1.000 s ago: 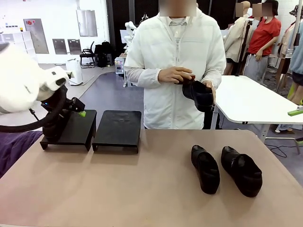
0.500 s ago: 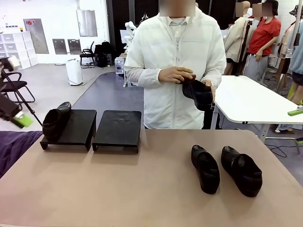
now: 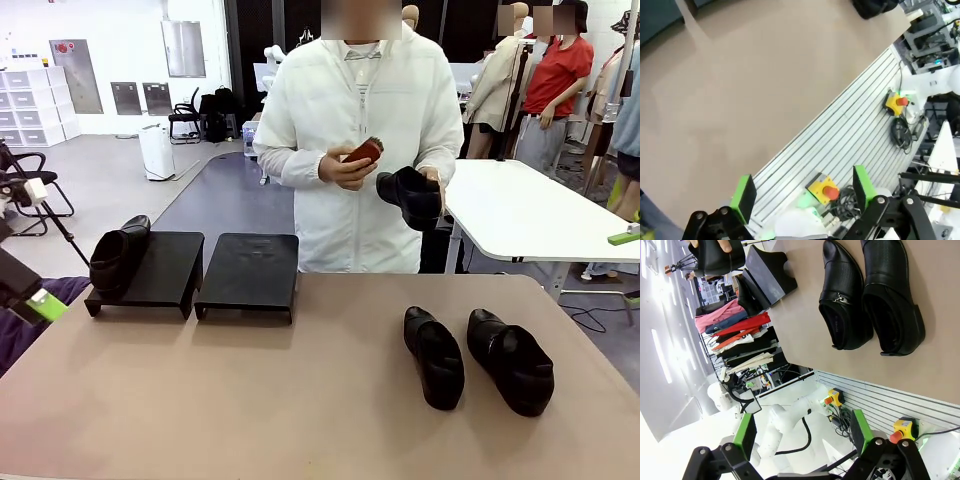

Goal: Organize the shoes by placing them on the stand.
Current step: Place the Shoe from the middle of the table onto the Shoes Stand, then pick up one Shoe and place it in the middle of the table.

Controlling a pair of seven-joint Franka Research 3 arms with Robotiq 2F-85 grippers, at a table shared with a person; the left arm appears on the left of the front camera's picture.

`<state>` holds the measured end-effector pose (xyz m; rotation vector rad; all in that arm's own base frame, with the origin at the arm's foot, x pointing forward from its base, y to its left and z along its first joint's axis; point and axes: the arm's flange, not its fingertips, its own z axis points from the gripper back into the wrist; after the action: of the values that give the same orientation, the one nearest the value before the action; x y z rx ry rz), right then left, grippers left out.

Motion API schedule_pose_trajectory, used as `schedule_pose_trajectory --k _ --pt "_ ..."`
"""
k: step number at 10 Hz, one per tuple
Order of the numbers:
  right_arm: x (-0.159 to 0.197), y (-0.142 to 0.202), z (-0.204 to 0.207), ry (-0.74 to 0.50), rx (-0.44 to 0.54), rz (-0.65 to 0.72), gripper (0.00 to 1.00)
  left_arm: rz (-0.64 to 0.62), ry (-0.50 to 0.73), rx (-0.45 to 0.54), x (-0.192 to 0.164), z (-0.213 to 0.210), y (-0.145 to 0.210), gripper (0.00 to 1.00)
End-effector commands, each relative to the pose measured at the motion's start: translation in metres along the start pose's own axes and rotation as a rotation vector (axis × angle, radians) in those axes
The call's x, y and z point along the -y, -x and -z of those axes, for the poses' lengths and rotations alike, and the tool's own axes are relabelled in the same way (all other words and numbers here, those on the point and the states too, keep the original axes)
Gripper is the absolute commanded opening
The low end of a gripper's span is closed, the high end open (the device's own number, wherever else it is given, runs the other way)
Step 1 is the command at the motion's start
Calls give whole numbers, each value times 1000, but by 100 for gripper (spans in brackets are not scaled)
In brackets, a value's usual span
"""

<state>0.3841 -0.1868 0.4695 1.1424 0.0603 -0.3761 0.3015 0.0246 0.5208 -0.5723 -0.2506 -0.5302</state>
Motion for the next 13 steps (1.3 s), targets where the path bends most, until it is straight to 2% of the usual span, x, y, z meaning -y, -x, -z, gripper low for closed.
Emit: schedule_pose_trajectory --k 1,13 --pt "-2 1 -3 10 -4 -12 100 22 11 7 1 -16 -6 100" --pt "-2 1 -3 10 -4 -12 100 22 11 7 1 -16 -6 100"
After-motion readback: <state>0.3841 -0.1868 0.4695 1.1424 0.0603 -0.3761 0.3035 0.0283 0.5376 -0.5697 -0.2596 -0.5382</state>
